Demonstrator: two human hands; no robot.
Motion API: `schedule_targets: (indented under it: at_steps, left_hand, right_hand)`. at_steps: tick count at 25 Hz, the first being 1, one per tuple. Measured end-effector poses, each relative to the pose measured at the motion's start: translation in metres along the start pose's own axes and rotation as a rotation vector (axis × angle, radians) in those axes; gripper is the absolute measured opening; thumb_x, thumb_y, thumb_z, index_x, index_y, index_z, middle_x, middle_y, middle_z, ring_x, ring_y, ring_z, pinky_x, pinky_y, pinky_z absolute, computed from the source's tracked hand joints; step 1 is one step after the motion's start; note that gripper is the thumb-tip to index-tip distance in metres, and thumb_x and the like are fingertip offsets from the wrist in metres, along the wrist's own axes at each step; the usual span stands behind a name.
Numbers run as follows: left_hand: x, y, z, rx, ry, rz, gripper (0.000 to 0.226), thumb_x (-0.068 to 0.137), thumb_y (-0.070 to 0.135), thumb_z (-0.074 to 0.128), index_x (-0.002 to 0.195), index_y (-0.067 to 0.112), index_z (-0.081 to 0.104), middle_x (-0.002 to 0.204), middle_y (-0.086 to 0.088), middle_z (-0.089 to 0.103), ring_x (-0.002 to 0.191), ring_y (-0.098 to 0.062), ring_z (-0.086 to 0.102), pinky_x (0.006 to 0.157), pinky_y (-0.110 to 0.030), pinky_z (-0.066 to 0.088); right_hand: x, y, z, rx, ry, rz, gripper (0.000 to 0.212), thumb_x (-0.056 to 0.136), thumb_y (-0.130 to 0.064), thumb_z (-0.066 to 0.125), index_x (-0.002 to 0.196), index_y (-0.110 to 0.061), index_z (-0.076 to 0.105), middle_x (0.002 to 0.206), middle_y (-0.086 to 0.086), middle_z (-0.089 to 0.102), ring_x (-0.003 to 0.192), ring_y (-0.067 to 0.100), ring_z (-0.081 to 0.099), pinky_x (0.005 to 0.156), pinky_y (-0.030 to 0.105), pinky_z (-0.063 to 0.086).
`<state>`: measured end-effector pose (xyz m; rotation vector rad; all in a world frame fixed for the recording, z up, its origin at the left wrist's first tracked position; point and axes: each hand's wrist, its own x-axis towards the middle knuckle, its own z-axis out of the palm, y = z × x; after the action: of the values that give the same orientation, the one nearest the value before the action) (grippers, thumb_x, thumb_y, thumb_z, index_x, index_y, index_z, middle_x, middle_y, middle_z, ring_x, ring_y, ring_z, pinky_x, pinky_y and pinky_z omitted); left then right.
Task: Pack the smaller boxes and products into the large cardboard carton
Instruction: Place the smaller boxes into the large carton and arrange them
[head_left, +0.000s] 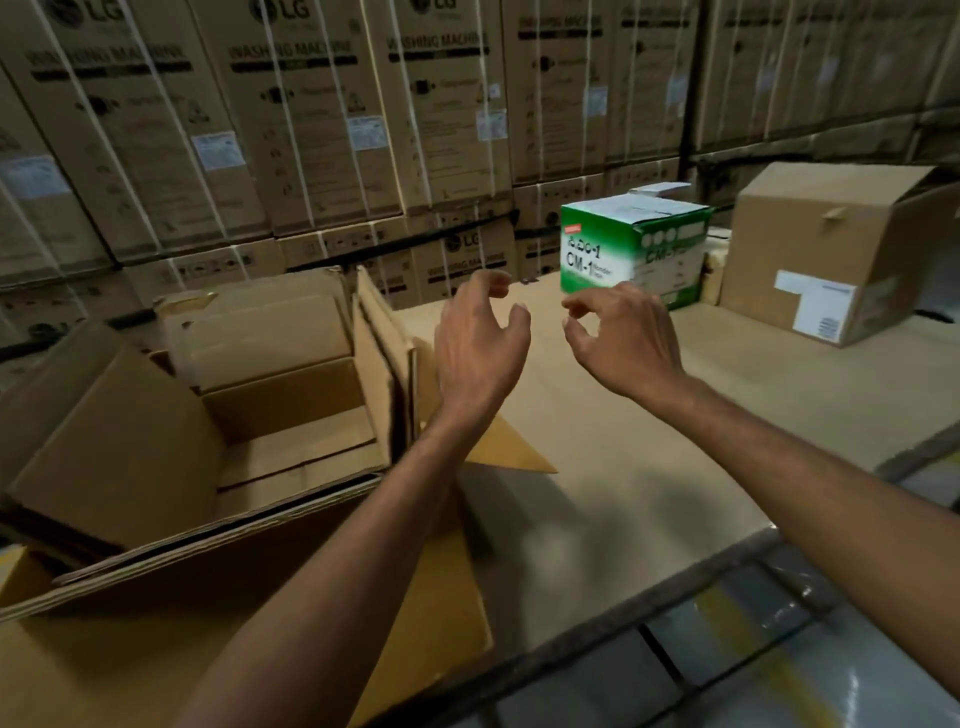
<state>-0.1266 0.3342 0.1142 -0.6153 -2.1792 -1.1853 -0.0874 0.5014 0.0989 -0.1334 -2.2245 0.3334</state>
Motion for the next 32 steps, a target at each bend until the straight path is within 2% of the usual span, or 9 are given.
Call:
schedule_targets:
  at_steps: [8,14,22,27,32]
  left_hand:
    - [-0.03,0.076,0.139,-0.115,-0.108,-0.089,0.032,0.092,0.031,0.062,0.123,0.027,0.06,0.12,0.012,0.067,0.111,-0.01,0.058,0.087,-0.034,0.051]
    - [-0.013,0.083,0.211,-0.167,-0.187,-0.142,0.033,0.091,0.032,0.062,0.124,0.027,0.06,0.12,0.011,0.066,0.112,-0.01,0.058,0.089,-0.039,0.054]
    - [0.038,0.096,0.302,-0.27,-0.232,-0.157,0.031,0.087,0.029,0.065,0.117,0.026,0.061,0.117,0.011,0.068,0.11,-0.013,0.061,0.09,-0.041,0.054]
    - [0.064,0.11,0.372,-0.268,-0.246,-0.159,0.03,0.086,0.029,0.064,0.116,0.028,0.06,0.117,0.011,0.068,0.109,-0.013,0.06,0.09,-0.041,0.054]
    - [0.099,0.127,0.454,-0.252,-0.155,-0.231,0.03,0.087,0.028,0.066,0.117,0.026,0.061,0.118,0.009,0.068,0.108,-0.012,0.061,0.089,-0.041,0.056]
  right_hand:
    - [-0.008,0.145,-0.051,-0.029,-0.15,0.122,0.025,0.091,-0.027,0.068,0.114,-0.027,0.077,0.104,-0.009,0.076,0.104,0.021,0.061,0.092,0.036,0.049]
    - [-0.001,0.218,-0.043,-0.015,-0.207,0.221,0.026,0.091,-0.027,0.065,0.115,-0.031,0.075,0.102,-0.016,0.075,0.105,0.015,0.059,0.085,0.031,0.048]
    - [0.04,0.304,-0.039,-0.045,-0.22,0.313,0.029,0.091,-0.025,0.066,0.118,-0.032,0.073,0.104,-0.018,0.073,0.108,0.013,0.06,0.087,0.032,0.051]
    - [0.073,0.372,-0.02,-0.012,-0.234,0.329,0.03,0.092,-0.026,0.067,0.12,-0.031,0.073,0.103,-0.019,0.072,0.108,0.013,0.061,0.09,0.034,0.052]
    - [0.114,0.449,0.004,0.031,-0.305,0.256,0.033,0.091,-0.024,0.069,0.124,-0.03,0.071,0.107,-0.016,0.074,0.109,0.012,0.062,0.09,0.031,0.051]
